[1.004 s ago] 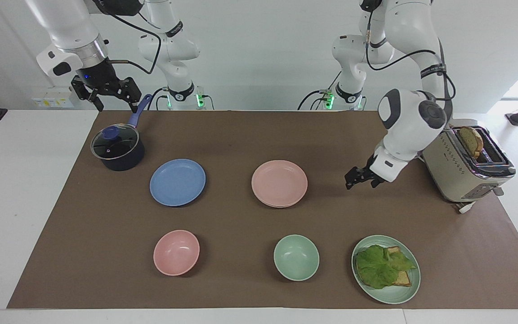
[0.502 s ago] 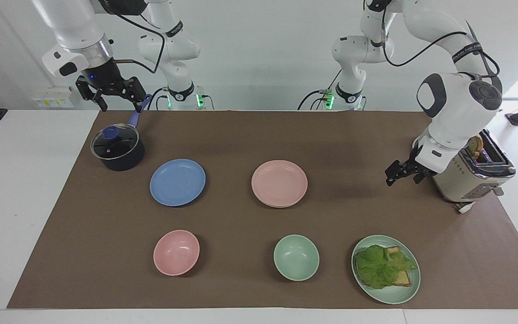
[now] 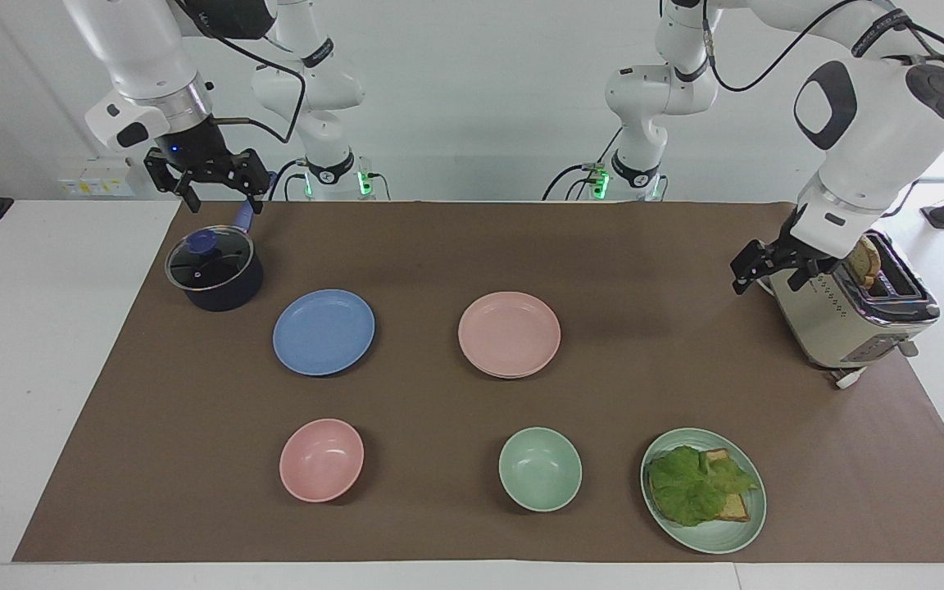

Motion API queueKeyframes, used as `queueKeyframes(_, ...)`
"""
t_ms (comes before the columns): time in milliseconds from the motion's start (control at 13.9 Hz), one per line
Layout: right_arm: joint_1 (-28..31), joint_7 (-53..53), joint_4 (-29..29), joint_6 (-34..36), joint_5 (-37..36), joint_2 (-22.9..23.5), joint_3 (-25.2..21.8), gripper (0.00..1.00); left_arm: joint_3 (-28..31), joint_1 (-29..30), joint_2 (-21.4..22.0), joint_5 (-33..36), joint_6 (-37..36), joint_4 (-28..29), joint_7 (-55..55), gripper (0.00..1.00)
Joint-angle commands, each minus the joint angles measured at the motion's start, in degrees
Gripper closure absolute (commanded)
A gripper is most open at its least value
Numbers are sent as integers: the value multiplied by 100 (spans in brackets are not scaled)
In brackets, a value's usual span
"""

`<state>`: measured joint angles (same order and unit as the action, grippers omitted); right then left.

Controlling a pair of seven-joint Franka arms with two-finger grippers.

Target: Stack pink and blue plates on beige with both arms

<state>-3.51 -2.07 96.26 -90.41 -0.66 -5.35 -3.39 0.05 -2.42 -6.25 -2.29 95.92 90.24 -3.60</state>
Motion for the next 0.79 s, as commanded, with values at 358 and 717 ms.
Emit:
queueKeyframes(358, 113, 259, 594, -493, 57, -107, 5, 0, -75, 119, 88, 115, -759, -648, 237, 0)
queueKeyframes(717, 237, 603, 1255, -1557, 57, 366, -4, 0, -67, 137, 160, 79, -821, -595, 193, 0)
